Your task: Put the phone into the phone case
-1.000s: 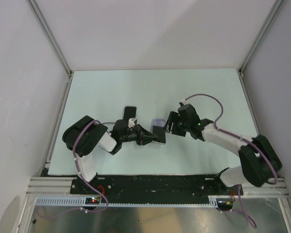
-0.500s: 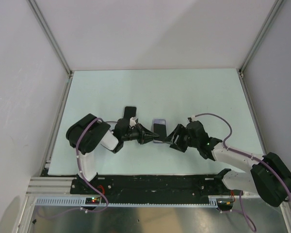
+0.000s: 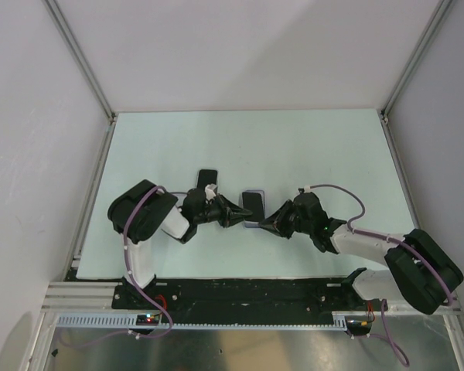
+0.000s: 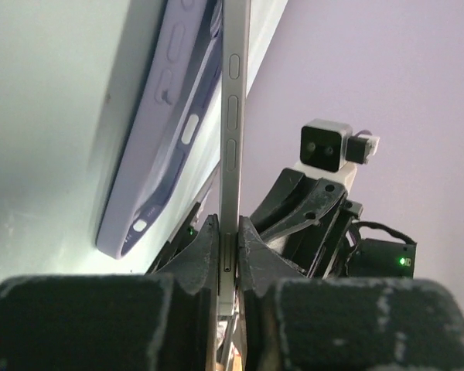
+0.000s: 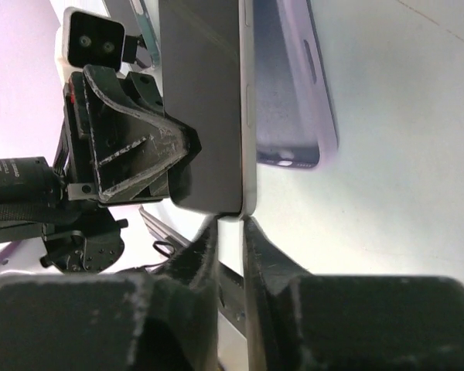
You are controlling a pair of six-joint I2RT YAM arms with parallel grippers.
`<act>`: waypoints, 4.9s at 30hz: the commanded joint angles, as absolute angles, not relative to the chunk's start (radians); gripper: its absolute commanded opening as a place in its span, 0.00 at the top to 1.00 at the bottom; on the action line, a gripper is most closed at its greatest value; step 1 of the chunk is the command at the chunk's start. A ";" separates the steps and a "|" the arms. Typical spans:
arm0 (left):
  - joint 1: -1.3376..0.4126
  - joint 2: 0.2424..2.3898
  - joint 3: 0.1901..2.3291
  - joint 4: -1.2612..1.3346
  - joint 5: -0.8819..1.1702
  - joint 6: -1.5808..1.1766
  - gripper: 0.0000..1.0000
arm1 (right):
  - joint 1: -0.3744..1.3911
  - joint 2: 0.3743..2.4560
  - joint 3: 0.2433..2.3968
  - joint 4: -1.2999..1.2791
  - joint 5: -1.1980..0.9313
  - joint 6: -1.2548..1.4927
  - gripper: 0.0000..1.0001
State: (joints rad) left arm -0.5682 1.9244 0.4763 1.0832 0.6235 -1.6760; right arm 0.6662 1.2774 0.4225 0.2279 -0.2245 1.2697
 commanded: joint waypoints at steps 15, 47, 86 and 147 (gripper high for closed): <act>-0.583 1.857 0.433 1.100 0.692 -1.694 0.64 | 0.636 1.390 0.426 0.338 -0.208 1.274 0.96; -0.603 1.634 0.383 0.618 0.630 -1.377 0.74 | 0.592 1.389 0.642 0.130 -0.110 0.845 0.58; -0.586 1.754 1.040 -0.309 0.160 -0.817 0.81 | 0.530 1.687 0.897 0.054 -0.140 0.673 0.60; -0.585 1.937 1.308 -0.366 0.212 -0.787 0.86 | 0.450 1.712 0.969 -0.121 0.000 0.715 0.89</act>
